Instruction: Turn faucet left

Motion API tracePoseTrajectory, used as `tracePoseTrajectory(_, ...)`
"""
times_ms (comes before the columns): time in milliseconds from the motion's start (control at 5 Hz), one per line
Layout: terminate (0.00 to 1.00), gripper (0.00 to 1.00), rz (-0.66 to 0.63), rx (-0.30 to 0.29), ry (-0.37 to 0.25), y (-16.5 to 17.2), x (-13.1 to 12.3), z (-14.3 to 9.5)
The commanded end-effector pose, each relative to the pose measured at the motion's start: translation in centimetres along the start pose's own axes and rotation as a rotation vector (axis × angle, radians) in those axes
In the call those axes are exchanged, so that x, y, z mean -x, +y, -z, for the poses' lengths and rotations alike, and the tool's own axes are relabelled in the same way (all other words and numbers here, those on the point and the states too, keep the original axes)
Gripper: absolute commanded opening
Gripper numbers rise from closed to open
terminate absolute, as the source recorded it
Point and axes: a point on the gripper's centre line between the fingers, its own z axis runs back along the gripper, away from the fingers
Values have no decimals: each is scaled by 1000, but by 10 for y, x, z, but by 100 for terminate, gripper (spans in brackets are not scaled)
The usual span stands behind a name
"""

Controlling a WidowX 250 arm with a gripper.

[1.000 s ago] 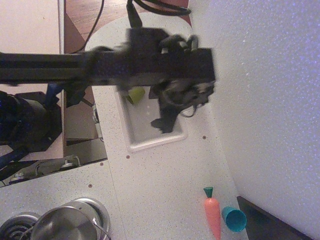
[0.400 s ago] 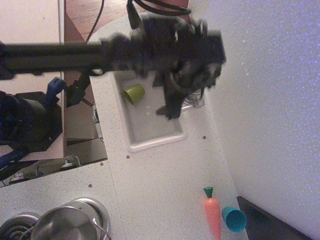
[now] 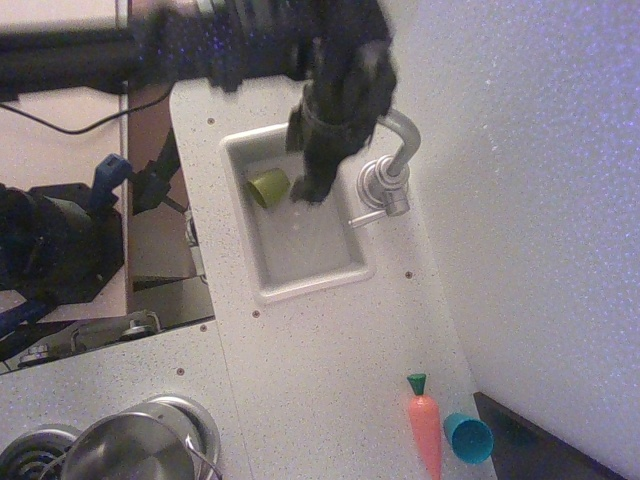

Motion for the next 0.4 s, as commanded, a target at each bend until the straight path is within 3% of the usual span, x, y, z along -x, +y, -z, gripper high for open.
tracePoseTrajectory(0, 0, 100, -9, 111, -175, 23, 9, -35)
tracePoseTrajectory(200, 0, 100, -247, 107, -195, 51, -5, -38)
